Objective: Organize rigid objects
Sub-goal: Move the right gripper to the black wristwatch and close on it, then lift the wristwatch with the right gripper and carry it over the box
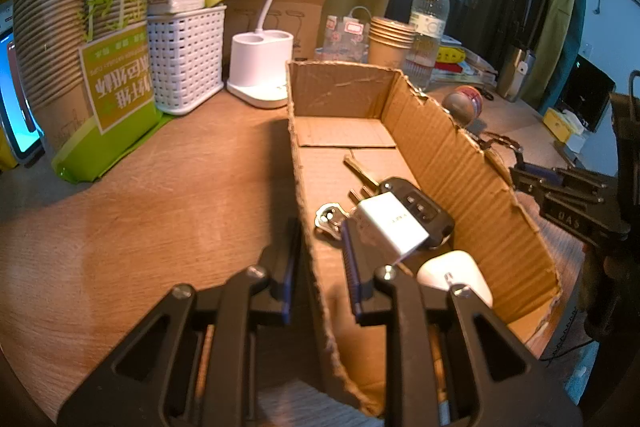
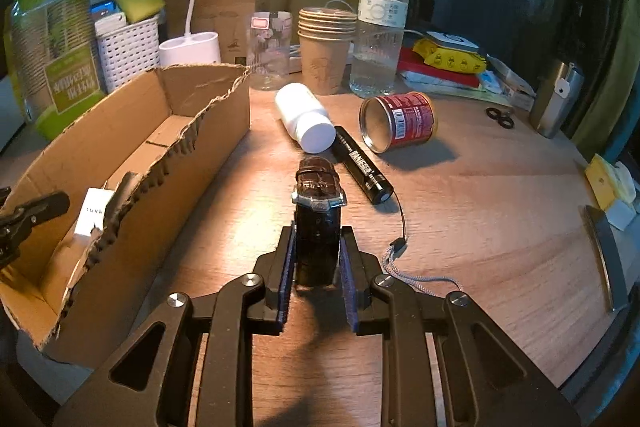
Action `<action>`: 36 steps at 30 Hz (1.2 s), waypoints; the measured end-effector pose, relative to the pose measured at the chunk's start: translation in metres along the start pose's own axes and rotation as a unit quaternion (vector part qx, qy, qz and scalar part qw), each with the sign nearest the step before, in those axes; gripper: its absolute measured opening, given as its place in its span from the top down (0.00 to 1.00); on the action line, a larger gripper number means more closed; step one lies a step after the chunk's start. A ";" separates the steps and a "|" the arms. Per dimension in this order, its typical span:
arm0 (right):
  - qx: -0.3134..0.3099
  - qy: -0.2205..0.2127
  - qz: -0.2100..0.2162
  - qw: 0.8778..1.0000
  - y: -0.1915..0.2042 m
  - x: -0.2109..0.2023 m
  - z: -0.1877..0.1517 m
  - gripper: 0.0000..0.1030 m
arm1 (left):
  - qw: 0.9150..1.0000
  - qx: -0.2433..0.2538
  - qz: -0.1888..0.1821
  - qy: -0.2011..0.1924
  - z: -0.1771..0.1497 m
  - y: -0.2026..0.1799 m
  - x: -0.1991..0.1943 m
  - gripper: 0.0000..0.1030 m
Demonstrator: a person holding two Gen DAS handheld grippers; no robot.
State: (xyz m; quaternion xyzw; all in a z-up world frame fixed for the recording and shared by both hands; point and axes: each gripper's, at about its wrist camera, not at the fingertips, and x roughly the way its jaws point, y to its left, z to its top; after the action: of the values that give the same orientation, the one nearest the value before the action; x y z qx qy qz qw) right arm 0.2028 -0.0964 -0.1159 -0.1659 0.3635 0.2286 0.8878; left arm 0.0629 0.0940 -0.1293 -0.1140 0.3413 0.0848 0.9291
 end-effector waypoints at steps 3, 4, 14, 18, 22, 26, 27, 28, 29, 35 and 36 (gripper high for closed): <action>0.006 0.004 0.000 1.000 -0.001 0.007 0.000 0.57 | 1.000 0.000 0.000 0.000 0.000 0.000 0.000 0.79; 0.005 0.007 0.003 1.000 0.000 0.009 0.000 0.53 | 1.000 0.000 0.000 0.000 0.000 0.000 0.000 0.79; 0.003 0.047 0.013 0.999 0.004 0.039 0.006 0.50 | 1.000 0.000 0.000 0.000 0.000 0.000 0.000 0.79; 0.014 0.050 0.019 0.998 0.000 0.041 0.006 0.48 | 1.000 0.000 0.000 0.000 0.000 0.000 0.000 0.79; 0.020 0.049 0.025 0.998 -0.001 0.041 0.006 0.48 | 1.000 0.000 0.000 0.000 0.000 0.000 0.000 0.79; 0.026 0.046 0.030 0.998 -0.004 0.040 0.005 0.54 | 1.000 0.000 0.000 0.000 0.000 -0.001 0.000 0.79; 0.028 0.045 0.031 0.998 -0.004 0.039 0.005 0.55 | 1.000 0.000 0.000 0.000 0.000 0.000 0.000 0.79; 0.029 0.044 0.031 0.998 -0.004 0.039 0.004 0.55 | 1.000 0.000 0.000 0.000 0.000 0.000 0.000 0.79; 0.032 0.044 0.030 0.998 -0.004 0.038 0.004 0.55 | 1.000 0.000 0.000 0.000 0.000 0.000 0.000 0.79; 0.043 0.026 0.028 0.998 -0.008 0.032 0.002 0.55 | 1.000 0.000 0.000 0.000 0.000 0.000 0.000 0.79; 0.044 0.023 0.028 0.998 -0.008 0.030 0.002 0.55 | 1.000 0.000 0.000 0.000 0.000 0.000 0.000 0.79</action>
State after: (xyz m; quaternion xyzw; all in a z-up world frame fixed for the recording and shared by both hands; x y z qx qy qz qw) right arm 0.2272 -0.0934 -0.1352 -0.1219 0.3978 0.2337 0.8788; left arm 0.0630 0.0934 -0.1296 -0.1136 0.3414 0.0849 0.9291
